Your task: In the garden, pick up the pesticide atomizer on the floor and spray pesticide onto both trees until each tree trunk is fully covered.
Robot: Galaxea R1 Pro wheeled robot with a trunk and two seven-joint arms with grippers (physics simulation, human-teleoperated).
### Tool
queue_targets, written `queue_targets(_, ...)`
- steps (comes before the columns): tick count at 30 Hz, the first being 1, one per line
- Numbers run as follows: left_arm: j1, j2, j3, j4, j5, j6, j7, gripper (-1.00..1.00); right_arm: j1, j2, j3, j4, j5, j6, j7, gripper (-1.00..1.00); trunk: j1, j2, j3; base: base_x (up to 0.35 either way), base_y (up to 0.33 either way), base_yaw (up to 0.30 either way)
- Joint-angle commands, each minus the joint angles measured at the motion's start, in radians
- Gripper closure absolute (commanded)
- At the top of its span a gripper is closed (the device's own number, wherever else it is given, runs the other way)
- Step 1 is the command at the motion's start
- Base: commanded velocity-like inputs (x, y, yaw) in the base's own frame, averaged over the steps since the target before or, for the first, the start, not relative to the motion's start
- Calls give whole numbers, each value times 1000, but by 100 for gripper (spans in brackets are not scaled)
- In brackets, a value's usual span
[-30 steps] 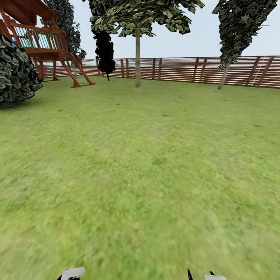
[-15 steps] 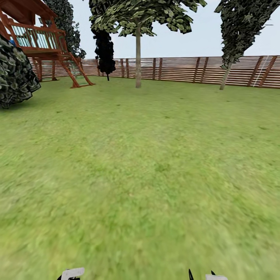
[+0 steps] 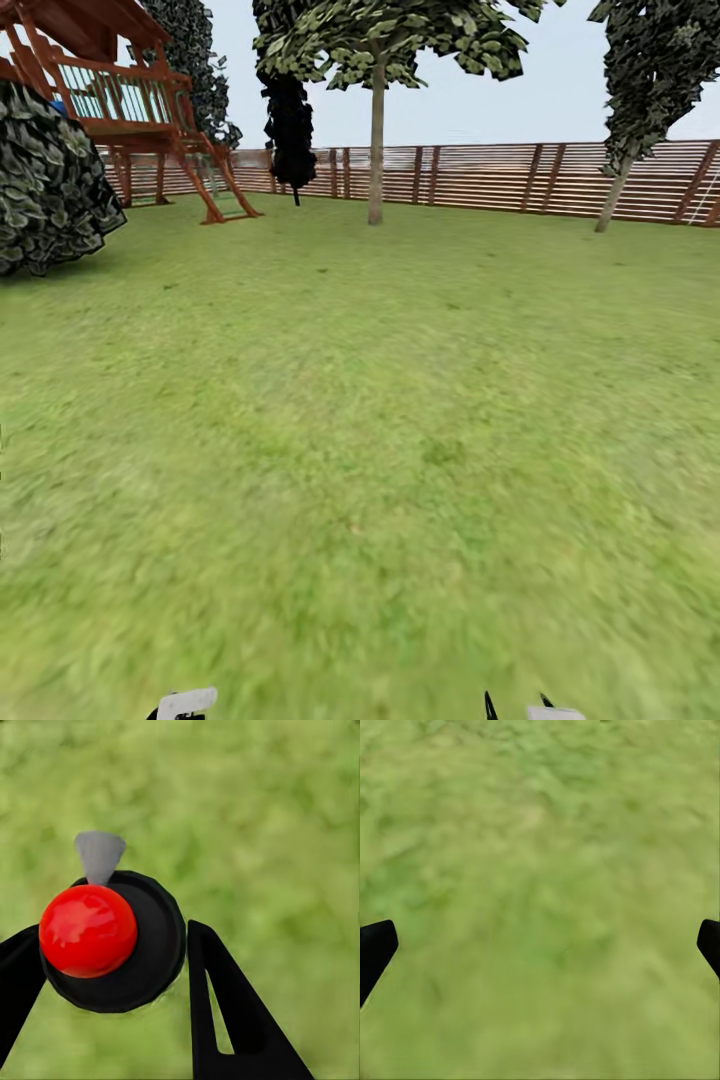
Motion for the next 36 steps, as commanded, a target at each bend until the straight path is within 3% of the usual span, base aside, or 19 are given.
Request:
queue_targets(1, 0, 0, 0, 0, 0, 0, 0, 100, 0, 0, 0, 0, 0, 0, 0, -100, 0, 0, -1, 338, 73, 70)
queue_targets(36, 0, 0, 0, -1, 0, 2, 0, 100, 0, -2, 1, 1, 0, 1, 2, -100, 0, 0, -3, 337, 10, 2)
